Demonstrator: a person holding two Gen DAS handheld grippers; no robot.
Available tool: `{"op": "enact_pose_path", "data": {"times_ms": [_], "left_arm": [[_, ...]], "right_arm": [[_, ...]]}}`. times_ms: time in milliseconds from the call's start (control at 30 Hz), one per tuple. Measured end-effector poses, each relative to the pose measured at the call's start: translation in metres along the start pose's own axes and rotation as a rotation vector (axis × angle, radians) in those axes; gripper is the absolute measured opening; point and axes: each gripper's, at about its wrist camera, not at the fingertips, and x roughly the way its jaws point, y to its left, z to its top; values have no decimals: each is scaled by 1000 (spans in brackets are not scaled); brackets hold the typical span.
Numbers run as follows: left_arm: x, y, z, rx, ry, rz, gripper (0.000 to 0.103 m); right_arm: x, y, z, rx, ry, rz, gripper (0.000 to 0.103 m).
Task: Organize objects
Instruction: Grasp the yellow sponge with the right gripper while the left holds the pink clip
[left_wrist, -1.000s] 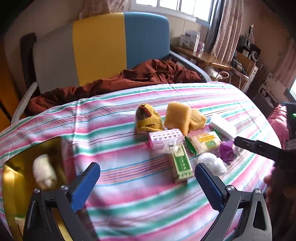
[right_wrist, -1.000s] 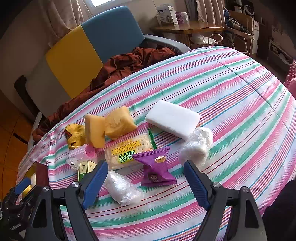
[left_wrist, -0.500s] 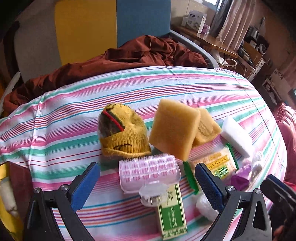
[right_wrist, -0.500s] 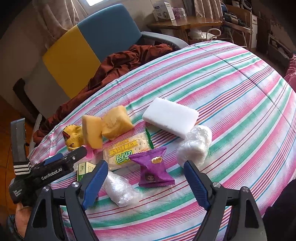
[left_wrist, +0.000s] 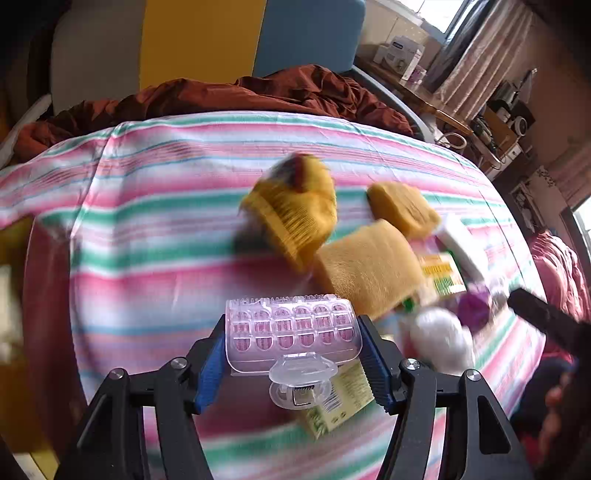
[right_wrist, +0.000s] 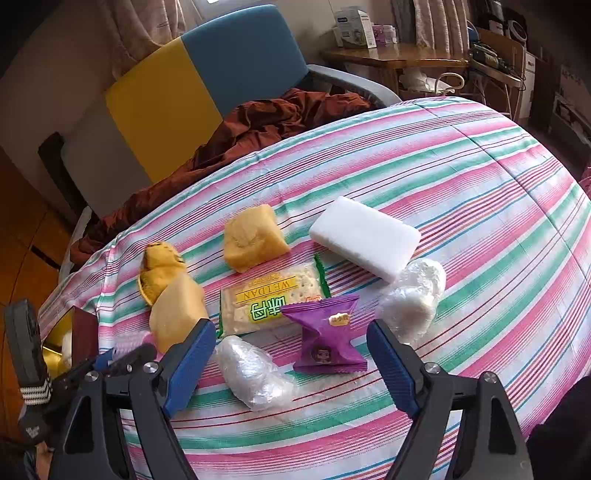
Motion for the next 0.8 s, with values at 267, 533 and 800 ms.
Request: {"op": "enact_pose_path", "data": {"times_ms": [267, 533, 800], "left_arm": [[-33, -10, -69, 44, -17, -40, 65], [-45, -6, -97, 30, -40, -44, 66], [-44, -7, -99, 67, -69, -35, 66]], "right_arm": [[0, 38, -8, -117, 39, 261, 85], [32, 107, -42, -344, 199, 272, 85], [76, 132, -64, -354, 365, 302, 63]]}}
